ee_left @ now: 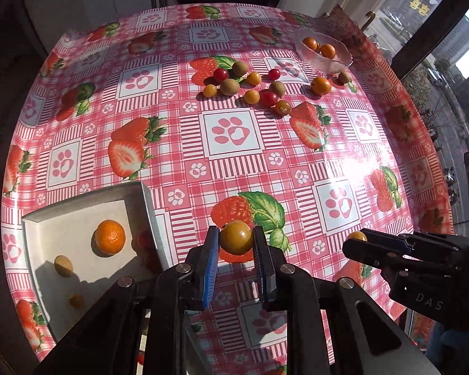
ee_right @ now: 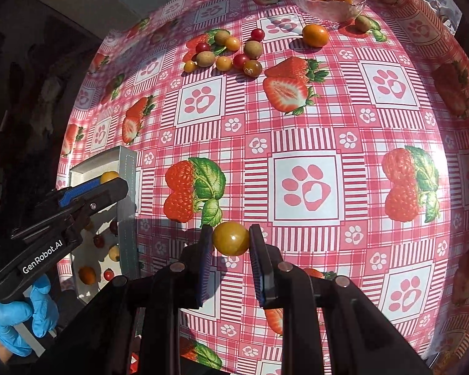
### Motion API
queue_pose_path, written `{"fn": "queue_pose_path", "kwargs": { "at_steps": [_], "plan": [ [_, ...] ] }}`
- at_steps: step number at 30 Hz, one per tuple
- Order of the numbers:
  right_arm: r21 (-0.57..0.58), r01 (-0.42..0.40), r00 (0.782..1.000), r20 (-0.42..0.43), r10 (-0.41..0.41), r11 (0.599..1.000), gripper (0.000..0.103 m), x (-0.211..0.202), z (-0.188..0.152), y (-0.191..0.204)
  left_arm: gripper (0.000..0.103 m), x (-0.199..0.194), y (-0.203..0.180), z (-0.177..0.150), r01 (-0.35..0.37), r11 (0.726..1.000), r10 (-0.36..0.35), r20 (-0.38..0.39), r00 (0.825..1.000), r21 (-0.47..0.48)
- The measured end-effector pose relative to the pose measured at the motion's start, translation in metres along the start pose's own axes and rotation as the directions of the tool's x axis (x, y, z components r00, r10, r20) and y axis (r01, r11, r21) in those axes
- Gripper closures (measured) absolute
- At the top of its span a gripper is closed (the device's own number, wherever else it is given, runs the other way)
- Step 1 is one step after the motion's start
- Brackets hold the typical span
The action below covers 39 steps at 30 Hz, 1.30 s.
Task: Organize fruits
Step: 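Grasp a yellow tomato with the right gripper while the left grasps another, then carry both yellow tomatoes over the tray and open both grippers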
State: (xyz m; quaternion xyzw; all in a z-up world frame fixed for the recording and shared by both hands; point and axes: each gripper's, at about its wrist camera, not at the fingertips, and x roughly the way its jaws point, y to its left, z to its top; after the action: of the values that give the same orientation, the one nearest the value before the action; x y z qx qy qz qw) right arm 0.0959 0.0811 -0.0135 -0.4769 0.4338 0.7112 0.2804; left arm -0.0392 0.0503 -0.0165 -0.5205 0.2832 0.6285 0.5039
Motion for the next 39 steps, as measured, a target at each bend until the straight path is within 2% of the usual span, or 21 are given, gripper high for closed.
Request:
{"fn": "queue_pose_path", "kwargs": {
  "at_steps": [13, 26, 33, 39],
  "plan": [
    [-0.103, -0.019, 1.000, -0.027, 0.016, 0.994, 0.077, -0.001, -0.010, 0.061, 0.080, -0.033, 0.055, -0.056, -0.035, 0.994, 0.036, 0.012, 0.999, -0.101],
    [-0.276, -0.088, 0.989, -0.138, 0.052, 0.957, 0.077, 0.042, -0.019, 0.149, 0.080, -0.035, 0.134, -0.115, -0.110, 0.959, 0.104, -0.037, 0.994, -0.260],
    [-0.348, -0.105, 0.977, -0.213, 0.031, 0.932, 0.077, 0.076, -0.031, 0.183, 0.080, -0.017, 0.158, -0.125, -0.152, 0.947, 0.137, -0.071, 0.988, -0.283],
    [-0.391, -0.099, 0.973, -0.232, 0.006, 0.915, 0.077, 0.104, -0.021, 0.206, 0.080, -0.008, 0.179, -0.119, -0.164, 0.931, 0.149, -0.070, 0.986, -0.326]
  ]
}}
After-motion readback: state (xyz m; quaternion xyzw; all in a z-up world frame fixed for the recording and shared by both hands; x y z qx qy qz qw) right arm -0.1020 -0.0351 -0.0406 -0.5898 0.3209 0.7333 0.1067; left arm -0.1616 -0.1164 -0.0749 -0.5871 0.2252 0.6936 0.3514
